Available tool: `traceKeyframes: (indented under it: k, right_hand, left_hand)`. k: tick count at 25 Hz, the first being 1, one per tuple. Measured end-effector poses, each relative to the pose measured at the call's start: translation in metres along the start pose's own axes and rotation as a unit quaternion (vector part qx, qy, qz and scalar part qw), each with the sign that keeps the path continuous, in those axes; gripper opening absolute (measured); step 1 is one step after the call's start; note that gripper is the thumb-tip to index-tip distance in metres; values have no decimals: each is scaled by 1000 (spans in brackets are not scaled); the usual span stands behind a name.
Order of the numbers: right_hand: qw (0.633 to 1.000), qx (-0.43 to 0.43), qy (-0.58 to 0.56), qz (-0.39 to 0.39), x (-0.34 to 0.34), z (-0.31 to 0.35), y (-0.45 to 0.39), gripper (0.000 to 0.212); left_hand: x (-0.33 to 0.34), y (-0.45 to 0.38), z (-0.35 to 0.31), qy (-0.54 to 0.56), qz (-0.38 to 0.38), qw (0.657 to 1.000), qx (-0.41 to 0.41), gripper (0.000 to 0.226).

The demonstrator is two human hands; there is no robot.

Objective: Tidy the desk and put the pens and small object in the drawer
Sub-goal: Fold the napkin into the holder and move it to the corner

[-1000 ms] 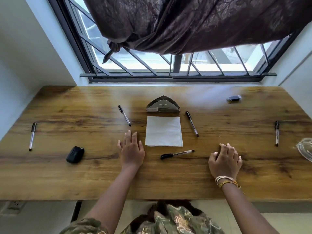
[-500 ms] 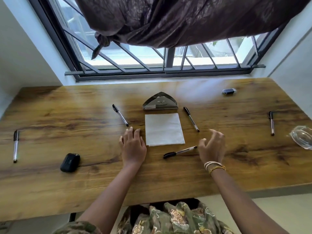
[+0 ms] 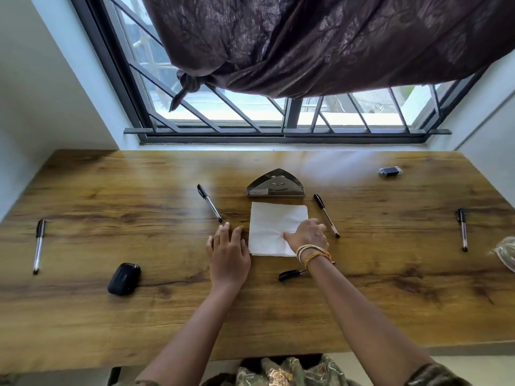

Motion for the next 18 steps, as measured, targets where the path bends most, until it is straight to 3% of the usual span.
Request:
traceKeyframes:
  k: [4,8,12,15,18]
  right_hand:
    - [989,36,-141,17,2,-6,-8,66]
    - [950,-42,-310,24,-2,-7,-14,25]
    - [922,-134,-352,89,-21,-2,-23,26]
    - [905,-192,-332,186,-35,8,-33,28]
    - [871,-249,-322,274,-47,25,-41,25]
  left_hand:
    - [1,-2,0,-1,-4,1000,3,40]
    - [1,-6,-2,7,0,1000,14,36]
    - [-17,-37,-11,212,15,975,-65,30]
    - [-39,-67,-37,325,69,943,-28,27]
    - [-53,-91,-67,371,223,901,19,47]
Point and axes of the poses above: each hand's wrist, its own y-axis away from the middle knuckle, its own x-axis out of the palm, z = x × y, the point moved 4 cm from there along -y, towards the middle knuckle, and after that the axes turned 11 degrees about -x, right-handed, at the moved point
